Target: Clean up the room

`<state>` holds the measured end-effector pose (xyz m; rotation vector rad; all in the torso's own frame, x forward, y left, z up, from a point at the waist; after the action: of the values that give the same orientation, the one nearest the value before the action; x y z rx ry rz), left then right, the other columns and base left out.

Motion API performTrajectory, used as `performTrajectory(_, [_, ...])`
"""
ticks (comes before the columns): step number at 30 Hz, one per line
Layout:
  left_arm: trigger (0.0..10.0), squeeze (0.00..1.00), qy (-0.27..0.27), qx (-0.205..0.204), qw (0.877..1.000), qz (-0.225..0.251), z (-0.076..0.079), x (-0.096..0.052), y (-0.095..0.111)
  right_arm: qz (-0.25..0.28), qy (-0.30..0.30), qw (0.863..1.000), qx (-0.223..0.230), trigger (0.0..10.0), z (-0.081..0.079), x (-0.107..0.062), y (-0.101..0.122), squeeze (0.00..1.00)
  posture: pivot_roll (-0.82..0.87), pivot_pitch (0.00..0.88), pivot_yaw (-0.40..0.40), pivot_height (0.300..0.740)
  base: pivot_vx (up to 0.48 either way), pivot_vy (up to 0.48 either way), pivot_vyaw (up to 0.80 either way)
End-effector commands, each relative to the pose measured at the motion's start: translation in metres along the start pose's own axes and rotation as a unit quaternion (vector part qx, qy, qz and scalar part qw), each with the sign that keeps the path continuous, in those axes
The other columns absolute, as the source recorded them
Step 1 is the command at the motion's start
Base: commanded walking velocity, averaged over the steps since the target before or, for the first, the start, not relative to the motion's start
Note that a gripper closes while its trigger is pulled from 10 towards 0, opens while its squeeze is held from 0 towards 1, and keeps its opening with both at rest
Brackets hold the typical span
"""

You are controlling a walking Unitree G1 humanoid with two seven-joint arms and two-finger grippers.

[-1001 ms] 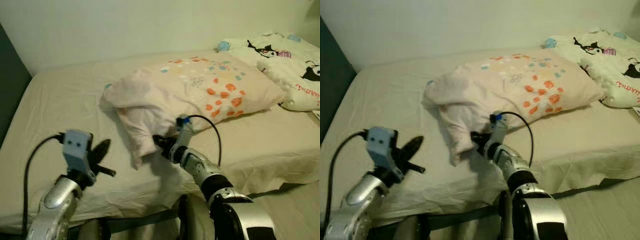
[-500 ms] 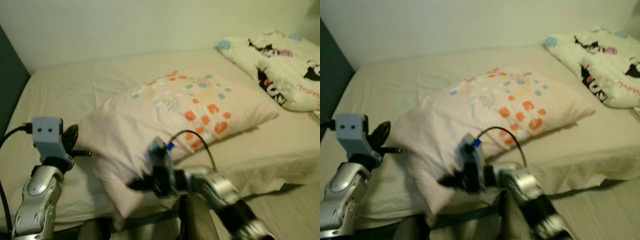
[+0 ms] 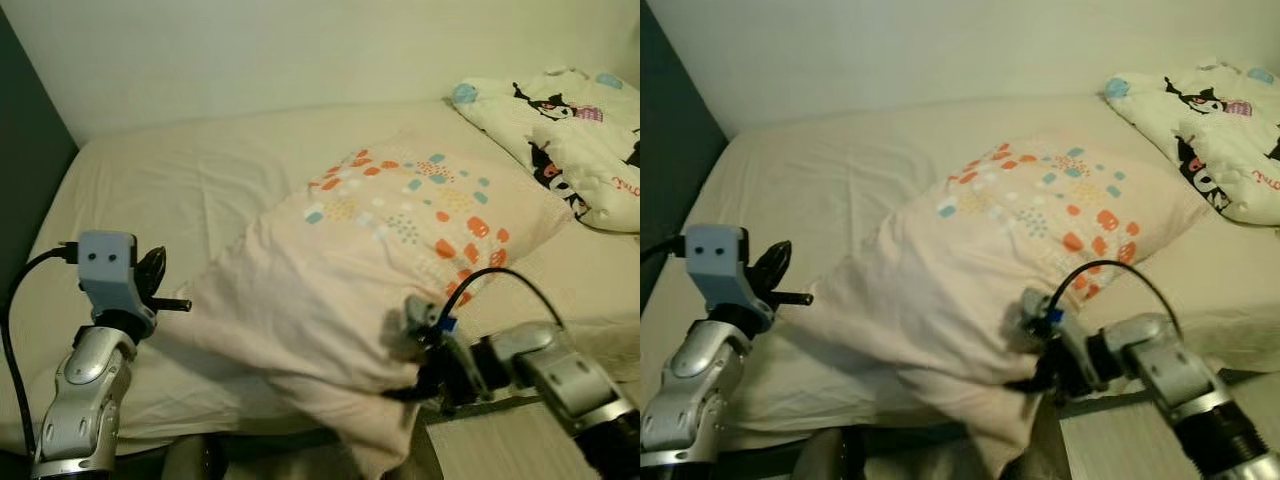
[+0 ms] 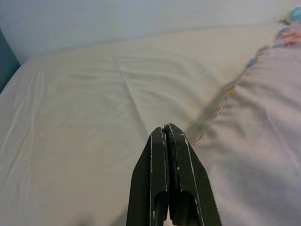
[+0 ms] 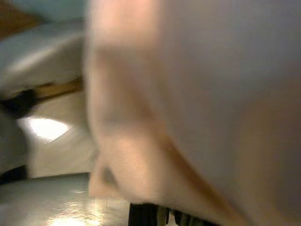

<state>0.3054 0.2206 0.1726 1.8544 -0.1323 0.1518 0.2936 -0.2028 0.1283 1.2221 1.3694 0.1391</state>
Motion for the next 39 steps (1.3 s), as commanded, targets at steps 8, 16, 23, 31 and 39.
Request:
performTrajectory(8, [10.0, 0.00, -0.102, -0.027, 0.994, 0.003, 0.036, -0.006, -0.001, 0.084, -0.258, 0.962, 0.038, 3.8, 0.060, -0.047, 0.011, 0.01, -0.04, 0.179, 0.009, 0.532, 0.000, 0.000, 0.00])
performTrajectory(16, [10.0, 0.00, -0.129, -0.010, 0.992, -0.002, 0.044, 0.002, -0.006, 0.068, -0.094, 0.993, 0.028, 10.0, 0.020, -0.029, 0.013, 0.96, -0.04, 0.171, 0.011, 0.532, 0.000, 0.000, 0.00])
performTrajectory(23, [10.0, 0.00, -0.101, 0.006, 0.995, 0.005, 0.028, 0.016, -0.002, 0.152, 0.024, 0.988, 0.006, 10.0, -0.013, -0.038, 0.043, 0.47, -0.05, 0.164, 0.013, 0.532, 0.000, 0.000, 0.00])
performTrajectory(31, [10.0, 1.00, -0.089, -0.014, 0.996, -0.017, 0.023, 0.036, -0.008, 0.334, 0.177, 0.926, 0.017, 10.0, -0.049, -0.074, 0.104, 1.00, -0.04, 0.159, 0.012, 0.532, 0.000, 0.000, 0.00])
performTrajectory(39, [10.0, 1.00, -0.129, -0.033, 0.991, -0.009, 0.034, 0.054, -0.007, 0.303, 0.071, 0.950, 0.002, 10.0, -0.032, -0.062, 0.085, 0.00, -0.05, 0.170, 0.019, 0.532, 0.000, 0.000, 0.00])
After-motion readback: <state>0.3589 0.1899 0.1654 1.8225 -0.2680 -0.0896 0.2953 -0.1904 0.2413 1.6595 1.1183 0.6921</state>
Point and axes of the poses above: a point about 5 cm out from each wrist's last joint towards the gripper, its own x axis pointing out of the wrist towards the gripper, its own y axis along the axis of the wrist's last joint, z = x × y, the point moved 2 cm from there along x, pointing out of the wrist towards the gripper, and after that the axes turned 15 degrees about x, right-handed, at the moved point
